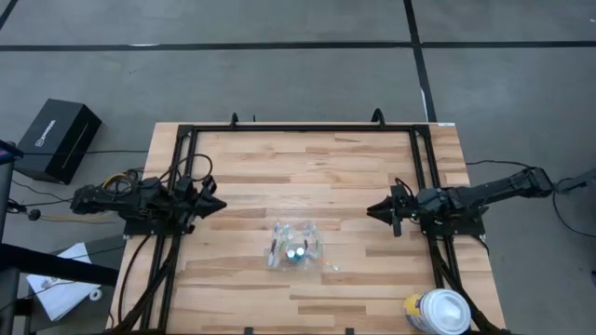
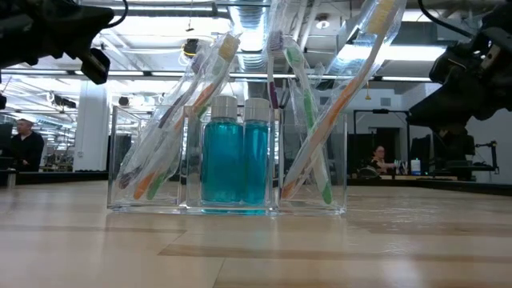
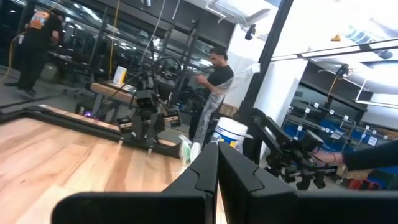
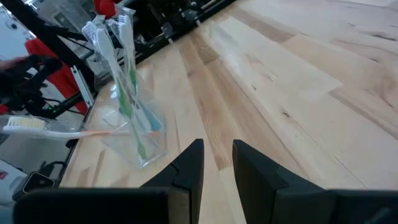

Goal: Pick & Place toothbrushing station
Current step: Return to Home Position

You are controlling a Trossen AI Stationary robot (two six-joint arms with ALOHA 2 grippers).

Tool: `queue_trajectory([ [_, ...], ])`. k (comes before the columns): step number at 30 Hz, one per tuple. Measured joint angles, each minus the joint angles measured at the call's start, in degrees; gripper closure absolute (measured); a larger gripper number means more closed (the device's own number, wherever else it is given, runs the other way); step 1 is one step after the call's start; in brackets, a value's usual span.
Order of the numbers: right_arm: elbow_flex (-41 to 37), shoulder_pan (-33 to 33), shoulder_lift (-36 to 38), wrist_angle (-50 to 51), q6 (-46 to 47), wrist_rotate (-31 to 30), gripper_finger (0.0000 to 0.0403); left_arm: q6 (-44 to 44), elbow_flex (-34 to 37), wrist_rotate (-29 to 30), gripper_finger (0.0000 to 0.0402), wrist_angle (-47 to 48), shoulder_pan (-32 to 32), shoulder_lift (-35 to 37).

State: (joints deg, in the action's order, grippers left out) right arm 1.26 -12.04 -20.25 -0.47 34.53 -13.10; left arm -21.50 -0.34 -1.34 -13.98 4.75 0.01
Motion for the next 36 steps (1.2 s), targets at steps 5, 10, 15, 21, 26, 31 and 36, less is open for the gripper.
queue_trajectory([
  [5, 0.0, 0.1, 0.0, 0.0, 0.0, 0.0, 0.0326, 0.0, 0.0, 0.0, 0.0400, -0.2, -0.3, 0.0],
  [10, -0.1, -0.9, 2.6, -0.2, 0.0, -0.1, 0.0326, 0.0, 0.0, 0.0, 0.0400, -0.3, -0.4, 0.0],
  [15, -0.1, -1.9, 15.6, -0.2, 0.0, 0.4, 0.0326, 0.0, 0.0, 0.0, 0.0400, -0.4, -0.4, 0.0],
  [21, -0.9, -1.2, 20.0, -8.6, 0.0, -0.1, 0.0326, 0.0, 0.0, 0.0, 0.0400, -0.5, -0.3, 0.0],
  [26, -0.9, -0.9, 20.0, -9.1, 0.0, 0.0, 0.0326, 0.0, 0.0, 0.0, 0.0400, -0.7, -0.3, 0.0],
  [31, -0.8, -1.0, 19.9, -7.3, 0.0, 0.0, 0.0326, 0.0, 0.0, 0.1, 0.0400, -0.7, 0.5, 0.0],
  [36, 0.1, -1.0, 17.0, 0.1, 0.0, -0.1, 0.0326, 0.0, 0.0, 0.0, 0.0400, -0.7, 2.9, 0.0],
])
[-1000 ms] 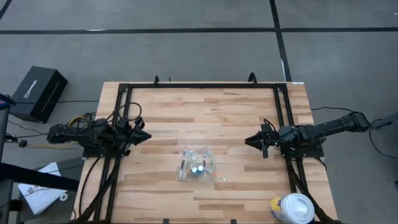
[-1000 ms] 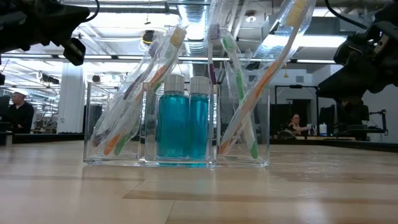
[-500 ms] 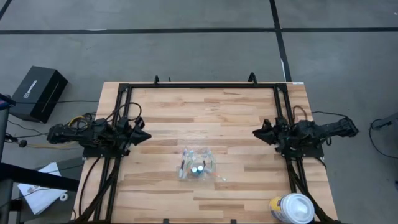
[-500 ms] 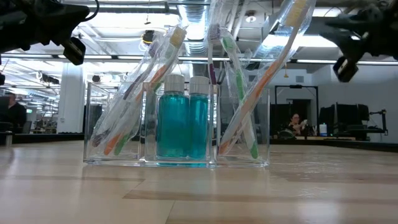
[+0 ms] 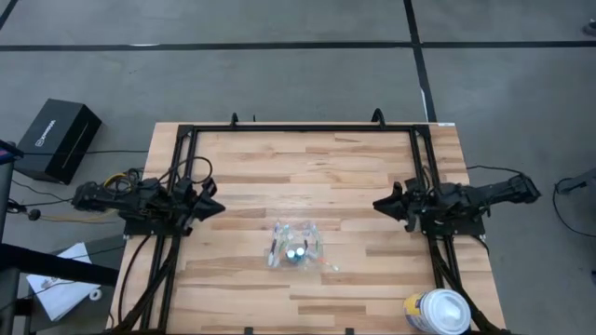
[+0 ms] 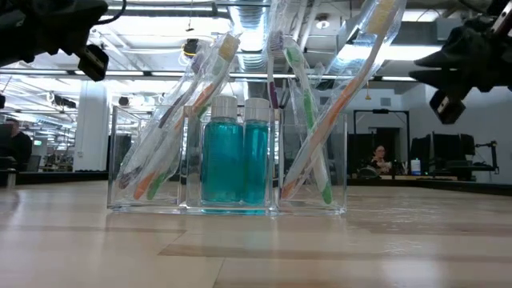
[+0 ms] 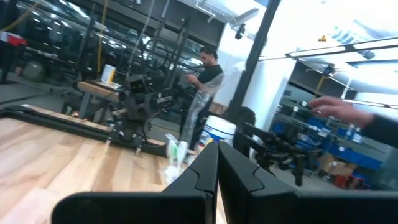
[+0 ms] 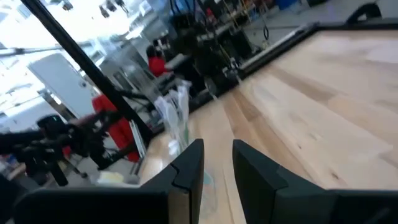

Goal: Pick & Place toothbrushing station
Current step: Return to Home Position

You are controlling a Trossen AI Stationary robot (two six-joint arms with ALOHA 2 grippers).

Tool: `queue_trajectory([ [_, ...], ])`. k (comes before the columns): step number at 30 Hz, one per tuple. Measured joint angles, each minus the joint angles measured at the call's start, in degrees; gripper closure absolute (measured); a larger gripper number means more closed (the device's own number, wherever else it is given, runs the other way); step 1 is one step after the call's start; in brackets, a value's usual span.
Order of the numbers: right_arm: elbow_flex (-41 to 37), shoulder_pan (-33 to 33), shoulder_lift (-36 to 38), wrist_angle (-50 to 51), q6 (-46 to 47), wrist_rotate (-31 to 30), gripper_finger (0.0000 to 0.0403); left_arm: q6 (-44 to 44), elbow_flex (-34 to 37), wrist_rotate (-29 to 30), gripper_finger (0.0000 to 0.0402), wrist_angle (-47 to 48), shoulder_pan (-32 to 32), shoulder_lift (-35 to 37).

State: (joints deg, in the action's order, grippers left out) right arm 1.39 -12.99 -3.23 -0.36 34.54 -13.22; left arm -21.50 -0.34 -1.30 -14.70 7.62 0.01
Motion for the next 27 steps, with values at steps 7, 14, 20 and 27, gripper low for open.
queue_trajectory([
  [7, 0.0, 0.0, -1.3, -0.6, 0.0, 0.1, 0.0326, 0.0, 0.0, 0.0, 0.0400, 0.0, 0.6, -0.4],
  [14, 0.0, 0.0, -1.3, -0.8, 0.0, 0.1, 0.0326, 0.0, 0.0, 0.0, 0.0400, -0.2, 0.6, -2.0],
  [20, 0.0, 0.0, -1.3, -0.8, 0.0, 0.1, 0.0326, 0.0, 0.0, 0.0, 0.0400, -0.3, 0.6, -4.0],
  [27, 0.1, 0.0, -1.3, -0.8, 0.0, 0.1, 0.0326, 0.0, 0.0, 0.0, 0.0400, -0.5, 0.6, -6.4],
])
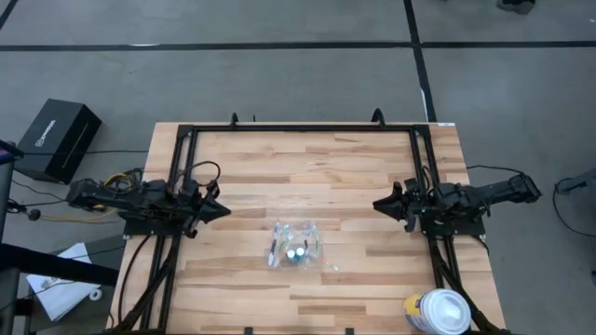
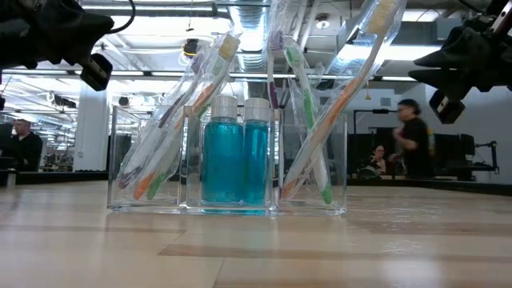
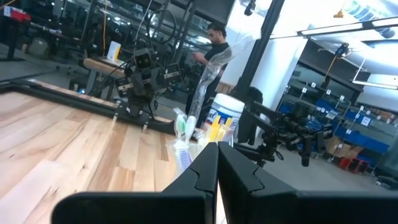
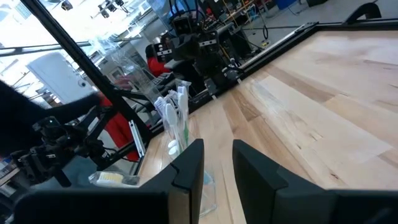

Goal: Pick & Place toothbrushing station
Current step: Return to Home Position

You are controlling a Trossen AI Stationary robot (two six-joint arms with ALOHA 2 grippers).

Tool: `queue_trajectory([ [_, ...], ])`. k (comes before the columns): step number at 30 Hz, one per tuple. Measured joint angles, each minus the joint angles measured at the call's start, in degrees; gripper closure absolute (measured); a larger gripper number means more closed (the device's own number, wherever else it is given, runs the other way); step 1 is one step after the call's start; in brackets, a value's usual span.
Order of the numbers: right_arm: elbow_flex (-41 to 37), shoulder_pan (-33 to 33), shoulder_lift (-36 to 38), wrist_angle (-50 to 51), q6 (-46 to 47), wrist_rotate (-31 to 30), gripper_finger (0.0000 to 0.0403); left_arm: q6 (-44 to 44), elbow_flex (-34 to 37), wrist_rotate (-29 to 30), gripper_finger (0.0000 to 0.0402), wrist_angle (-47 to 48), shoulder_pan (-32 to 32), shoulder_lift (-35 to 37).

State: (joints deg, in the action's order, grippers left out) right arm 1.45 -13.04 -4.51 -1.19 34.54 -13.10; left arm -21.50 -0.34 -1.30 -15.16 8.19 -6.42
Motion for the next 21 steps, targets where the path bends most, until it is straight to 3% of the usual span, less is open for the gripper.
queue_trajectory([
  [21, 0.1, 0.0, 0.0, 0.0, 0.0, 0.0, 0.0326, 0.0, 0.0, 0.0, 0.0400, -0.3, 0.0, -5.9],
])
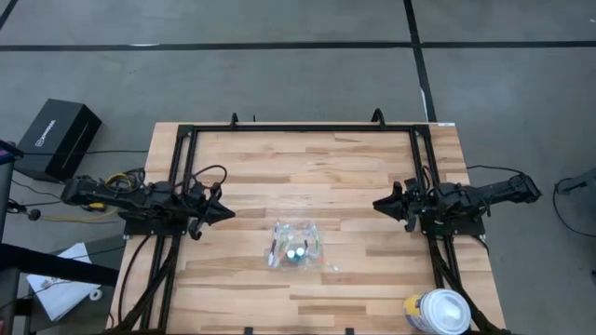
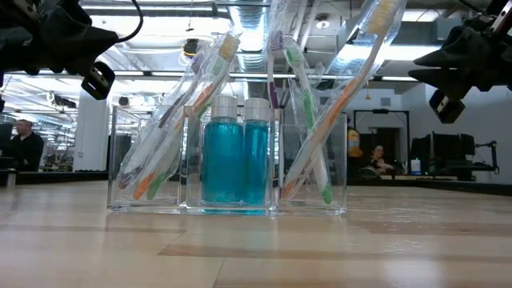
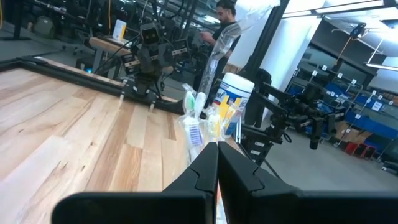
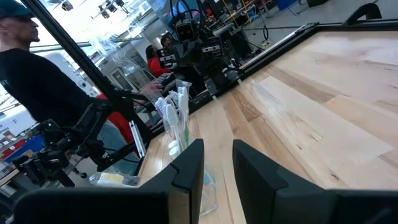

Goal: Pick & Place toothbrushing station
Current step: Return to Home Position

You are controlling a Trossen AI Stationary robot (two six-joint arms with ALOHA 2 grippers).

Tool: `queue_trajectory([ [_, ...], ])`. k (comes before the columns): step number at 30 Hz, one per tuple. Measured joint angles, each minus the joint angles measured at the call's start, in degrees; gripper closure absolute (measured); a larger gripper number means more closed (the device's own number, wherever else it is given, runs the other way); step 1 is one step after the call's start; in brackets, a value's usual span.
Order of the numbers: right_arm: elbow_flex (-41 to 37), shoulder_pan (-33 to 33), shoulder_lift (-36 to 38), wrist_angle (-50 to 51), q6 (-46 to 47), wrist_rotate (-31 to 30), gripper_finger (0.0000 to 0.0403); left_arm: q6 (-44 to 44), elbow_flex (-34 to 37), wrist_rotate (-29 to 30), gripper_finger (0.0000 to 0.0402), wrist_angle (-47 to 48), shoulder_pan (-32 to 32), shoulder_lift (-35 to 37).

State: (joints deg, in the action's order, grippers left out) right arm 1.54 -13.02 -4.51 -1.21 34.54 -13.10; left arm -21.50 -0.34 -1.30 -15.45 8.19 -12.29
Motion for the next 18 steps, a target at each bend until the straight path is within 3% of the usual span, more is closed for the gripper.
queue_trajectory([
  [18, 0.0, 0.0, 0.0, 0.1, 0.0, 0.0, 0.0326, 0.0, 0.0, 0.0, 0.0400, -0.5, 0.0, -0.2],
])
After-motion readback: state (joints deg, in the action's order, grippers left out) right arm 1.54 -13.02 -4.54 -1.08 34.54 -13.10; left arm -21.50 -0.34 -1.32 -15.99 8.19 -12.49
